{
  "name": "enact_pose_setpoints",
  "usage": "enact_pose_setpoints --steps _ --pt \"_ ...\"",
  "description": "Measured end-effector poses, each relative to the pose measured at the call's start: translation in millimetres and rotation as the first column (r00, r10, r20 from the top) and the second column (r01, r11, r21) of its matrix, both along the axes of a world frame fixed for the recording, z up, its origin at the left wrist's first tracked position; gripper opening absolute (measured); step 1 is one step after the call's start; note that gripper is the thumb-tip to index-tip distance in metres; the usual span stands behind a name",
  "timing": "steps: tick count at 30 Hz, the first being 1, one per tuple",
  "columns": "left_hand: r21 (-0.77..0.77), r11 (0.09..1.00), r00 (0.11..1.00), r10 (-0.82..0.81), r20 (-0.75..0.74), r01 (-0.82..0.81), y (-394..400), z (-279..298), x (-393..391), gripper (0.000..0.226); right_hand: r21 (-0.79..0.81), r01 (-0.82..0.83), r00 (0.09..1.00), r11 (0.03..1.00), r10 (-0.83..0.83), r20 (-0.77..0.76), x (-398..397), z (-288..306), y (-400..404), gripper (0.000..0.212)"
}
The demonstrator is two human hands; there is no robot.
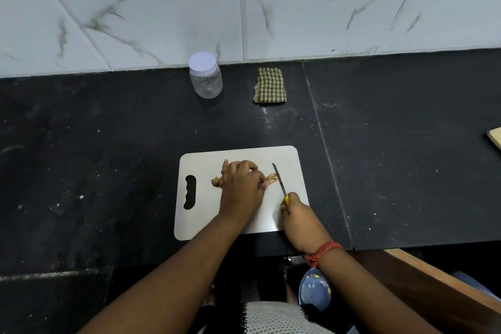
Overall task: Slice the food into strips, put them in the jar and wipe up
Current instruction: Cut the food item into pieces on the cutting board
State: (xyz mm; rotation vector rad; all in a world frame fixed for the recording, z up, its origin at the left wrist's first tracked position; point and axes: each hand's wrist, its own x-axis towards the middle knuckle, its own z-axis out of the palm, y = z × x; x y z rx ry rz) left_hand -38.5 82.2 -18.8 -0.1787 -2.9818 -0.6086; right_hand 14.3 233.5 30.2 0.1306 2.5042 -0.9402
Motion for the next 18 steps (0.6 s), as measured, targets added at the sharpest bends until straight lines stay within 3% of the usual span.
enact_pose_setpoints --steps 12,18 --pt "-0.112 0.989 0.995 -0.097 0.014 0.098 28 1 -5 0.034 -0.096 0.197 0.979 0.976 -0.192 0.063 -5 -1 22 0.01" --pt "-0.137 0.98 0.989 -0.145 0.01 0.145 29 0 -7 0.031 -0.103 0.228 0.973 0.968 -0.224 0.052 -4 3 31 0.015"
